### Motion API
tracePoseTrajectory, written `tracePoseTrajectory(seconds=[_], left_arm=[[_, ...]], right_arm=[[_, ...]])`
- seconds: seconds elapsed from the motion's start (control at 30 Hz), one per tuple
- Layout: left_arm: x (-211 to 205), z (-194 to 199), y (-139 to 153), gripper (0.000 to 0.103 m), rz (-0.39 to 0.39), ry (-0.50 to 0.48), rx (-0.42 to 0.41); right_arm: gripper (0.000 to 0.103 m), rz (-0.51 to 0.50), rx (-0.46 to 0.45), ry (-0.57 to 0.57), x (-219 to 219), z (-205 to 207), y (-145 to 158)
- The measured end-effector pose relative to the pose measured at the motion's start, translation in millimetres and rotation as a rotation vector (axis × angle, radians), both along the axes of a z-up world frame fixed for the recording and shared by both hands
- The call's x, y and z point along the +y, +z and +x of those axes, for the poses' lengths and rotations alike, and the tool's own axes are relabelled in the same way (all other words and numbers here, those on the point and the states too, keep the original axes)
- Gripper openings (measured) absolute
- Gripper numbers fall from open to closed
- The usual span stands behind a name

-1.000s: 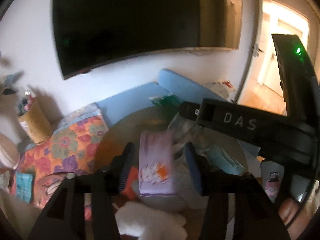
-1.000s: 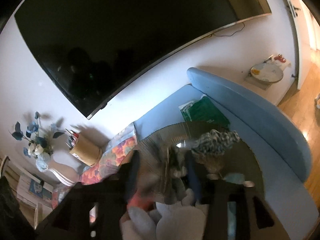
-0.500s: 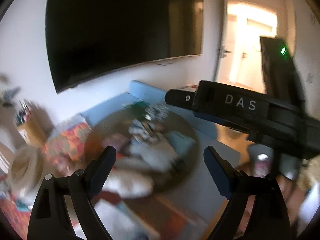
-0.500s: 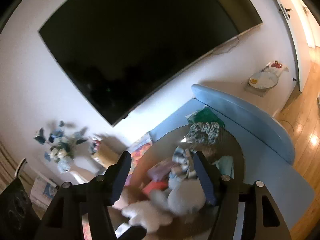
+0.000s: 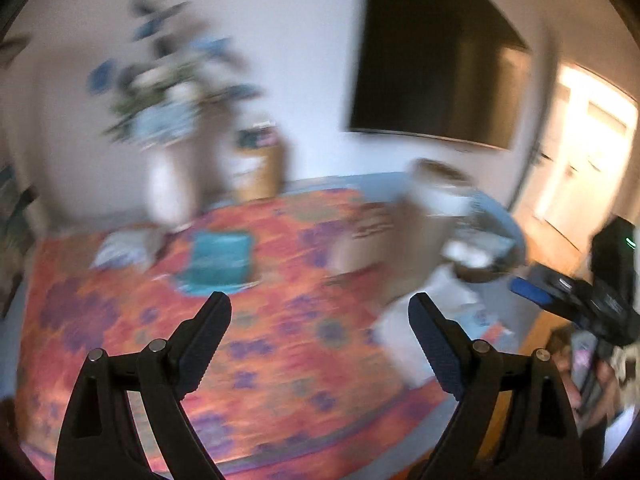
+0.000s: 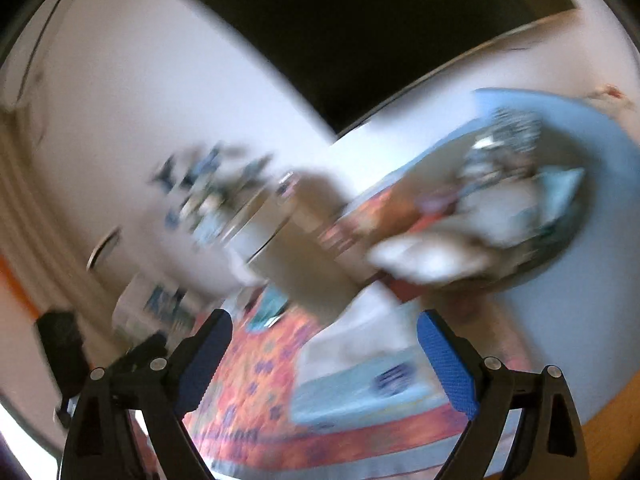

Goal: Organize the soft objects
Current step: 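Move both tools back over the items on the bedspread, then grasp the white plastic packet with left tool while right tool grasps teal pouch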

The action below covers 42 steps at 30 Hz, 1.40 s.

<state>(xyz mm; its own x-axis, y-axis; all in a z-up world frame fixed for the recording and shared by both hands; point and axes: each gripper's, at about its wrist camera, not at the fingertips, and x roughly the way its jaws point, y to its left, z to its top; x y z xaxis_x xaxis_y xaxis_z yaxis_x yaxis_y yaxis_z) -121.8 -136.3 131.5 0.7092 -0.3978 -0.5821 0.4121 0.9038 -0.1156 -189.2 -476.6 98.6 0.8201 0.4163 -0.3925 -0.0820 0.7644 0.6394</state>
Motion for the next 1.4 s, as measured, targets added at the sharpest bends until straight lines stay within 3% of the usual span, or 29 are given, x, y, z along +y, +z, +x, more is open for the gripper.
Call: tracePoseTrajectory(seconds=[0.2,0.33,0.4,0.5,0.6,0.7,0.87,1.0,1.17,1.4], left_arm=[[74.3,33.0,-27.4,0.09,0.036,0.205,0.013],[96.5,55.0,-60.3,0.09,0.149,0.294,-0.01],[102.0,65.3,-79.6,0.09,0.201,0.298,0.001],[112.5,73.6,-99.9,0.09,0.207,0.289,0.032],[127.4,82.2,-118.1,0.09,0.154,0.316,0.091],[136.7,89.3,-123.1,0.09,0.114,0.363,0.151],[139.0,98.7,-133.8,0.09,0.134,0.396,0.214],[134.7,102.2,-138.9,0.09,0.181,0.405,0.245],[133.9,101.9,-140.4,0.091,0.193,0.407,0.248],[134.0,103.4,-141.3,0.097,0.196,0.411,0.259]], right_arm=[[0.096,-0.177,-0.037,0.305,124.0,21.8,7.2],[0.098,-0.312,0.069,0.346,199.0,62.0,-11.7],[0.098,-0.334,0.12,0.345,222.7,85.6,-25.5],[0.098,-0.363,0.167,0.326,243.4,118.7,-49.3],[0.098,-0.478,0.19,0.256,260.7,139.6,-71.1],[0.098,-0.508,0.231,0.234,264.4,148.3,-85.1],[0.101,-0.504,0.282,0.245,260.8,156.4,-93.7],[0.103,-0.586,0.292,0.25,273.8,155.0,-95.8],[0.103,-0.687,0.313,0.248,286.2,153.9,-99.4],[0.103,-0.693,0.315,0.248,288.3,154.7,-99.7]])
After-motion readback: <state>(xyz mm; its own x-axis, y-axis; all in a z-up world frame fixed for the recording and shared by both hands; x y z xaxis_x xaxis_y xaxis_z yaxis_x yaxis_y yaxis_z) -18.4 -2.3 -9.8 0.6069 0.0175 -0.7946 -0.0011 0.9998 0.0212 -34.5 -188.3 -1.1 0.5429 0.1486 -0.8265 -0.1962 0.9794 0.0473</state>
